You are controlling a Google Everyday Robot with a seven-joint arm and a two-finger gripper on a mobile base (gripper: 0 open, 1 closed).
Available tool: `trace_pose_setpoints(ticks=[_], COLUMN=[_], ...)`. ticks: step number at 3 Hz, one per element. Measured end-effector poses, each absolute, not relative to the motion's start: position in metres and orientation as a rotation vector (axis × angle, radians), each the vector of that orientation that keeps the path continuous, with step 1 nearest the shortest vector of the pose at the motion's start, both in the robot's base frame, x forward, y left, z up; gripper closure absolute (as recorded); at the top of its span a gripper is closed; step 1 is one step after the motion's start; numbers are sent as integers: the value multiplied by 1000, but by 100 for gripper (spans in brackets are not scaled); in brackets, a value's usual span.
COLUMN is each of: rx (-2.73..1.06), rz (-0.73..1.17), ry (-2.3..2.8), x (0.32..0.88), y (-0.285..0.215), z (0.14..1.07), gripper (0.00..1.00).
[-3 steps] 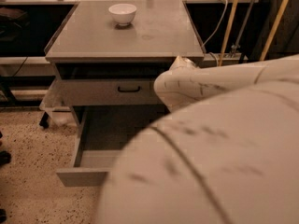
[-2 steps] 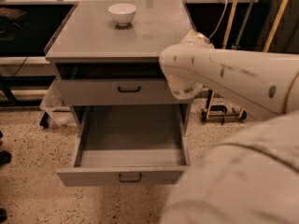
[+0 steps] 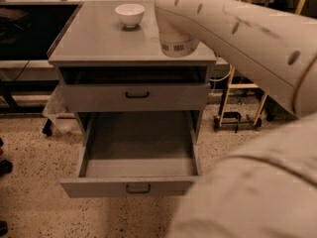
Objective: Pick orange can from middle drawer and place on counter
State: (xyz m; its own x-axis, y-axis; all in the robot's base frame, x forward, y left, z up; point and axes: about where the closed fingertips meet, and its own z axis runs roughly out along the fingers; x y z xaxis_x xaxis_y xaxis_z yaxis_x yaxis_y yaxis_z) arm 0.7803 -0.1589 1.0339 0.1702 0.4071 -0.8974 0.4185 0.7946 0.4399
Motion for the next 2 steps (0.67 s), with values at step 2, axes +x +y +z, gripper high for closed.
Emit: trace_pose_setpoints(ticks=[2], rx=[693], rz=[81], ry=[1515], x=[843], y=[-119], z=[1055], gripper=[100])
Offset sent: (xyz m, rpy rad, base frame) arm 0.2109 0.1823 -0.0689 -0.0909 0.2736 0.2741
